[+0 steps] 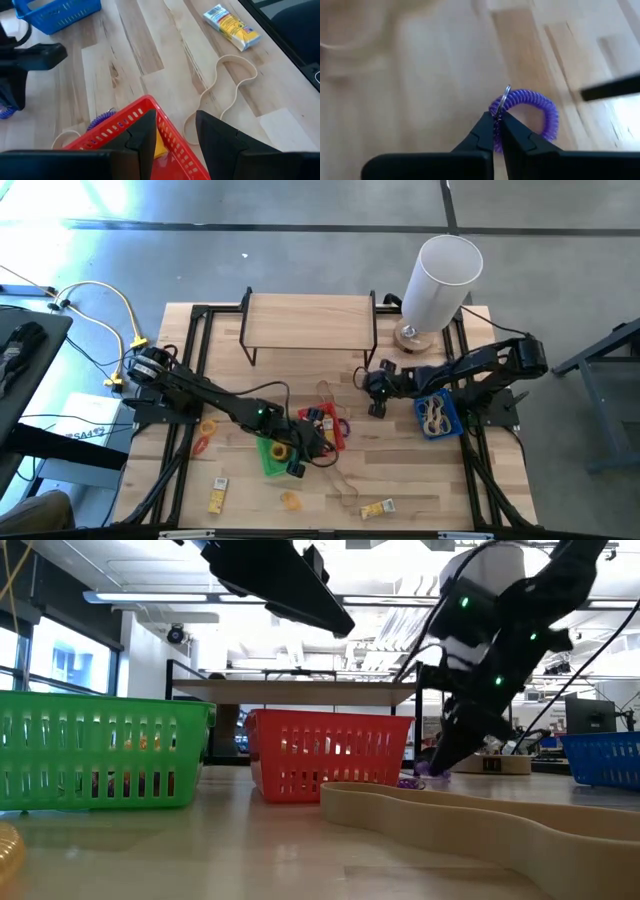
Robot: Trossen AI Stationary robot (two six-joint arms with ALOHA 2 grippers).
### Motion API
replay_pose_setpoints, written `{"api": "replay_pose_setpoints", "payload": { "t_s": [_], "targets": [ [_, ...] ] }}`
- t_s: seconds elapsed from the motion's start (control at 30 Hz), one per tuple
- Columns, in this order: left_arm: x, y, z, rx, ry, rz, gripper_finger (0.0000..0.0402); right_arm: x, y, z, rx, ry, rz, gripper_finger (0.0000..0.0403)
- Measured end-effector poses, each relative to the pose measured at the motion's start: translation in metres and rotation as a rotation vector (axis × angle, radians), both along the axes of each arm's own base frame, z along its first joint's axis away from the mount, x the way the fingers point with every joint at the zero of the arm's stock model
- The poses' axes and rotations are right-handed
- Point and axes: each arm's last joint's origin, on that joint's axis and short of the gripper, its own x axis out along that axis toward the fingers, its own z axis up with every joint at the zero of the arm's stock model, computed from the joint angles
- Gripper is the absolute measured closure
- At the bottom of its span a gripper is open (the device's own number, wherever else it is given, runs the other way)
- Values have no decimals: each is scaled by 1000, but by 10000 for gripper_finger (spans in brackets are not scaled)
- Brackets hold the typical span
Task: Pick & Place Office Desk Supplies
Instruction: Put the violet spring keychain into the green bin
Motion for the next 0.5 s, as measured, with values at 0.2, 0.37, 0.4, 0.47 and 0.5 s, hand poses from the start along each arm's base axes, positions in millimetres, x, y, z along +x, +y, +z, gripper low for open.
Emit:
{"api": "replay_pose_setpoints", "payload": {
  "t_s": [0.2,0.37,0.4,0.47,0.5],
  "targets": [
    [1,2,0,19,-7,-2,270,-1,30,22,41,-111,41,397],
    [3,8,0,148,-35,-83,270,-8,62,44,150,-212,160,398],
    [4,10,0,180,-42,-102,270,-9,69,47,185,-234,199,398],
    [5,14,0,222,-51,-122,270,-11,82,54,260,-268,285,398],
    [6,16,1,225,-56,-119,270,-12,87,56,293,-279,327,398]
  ]
}}
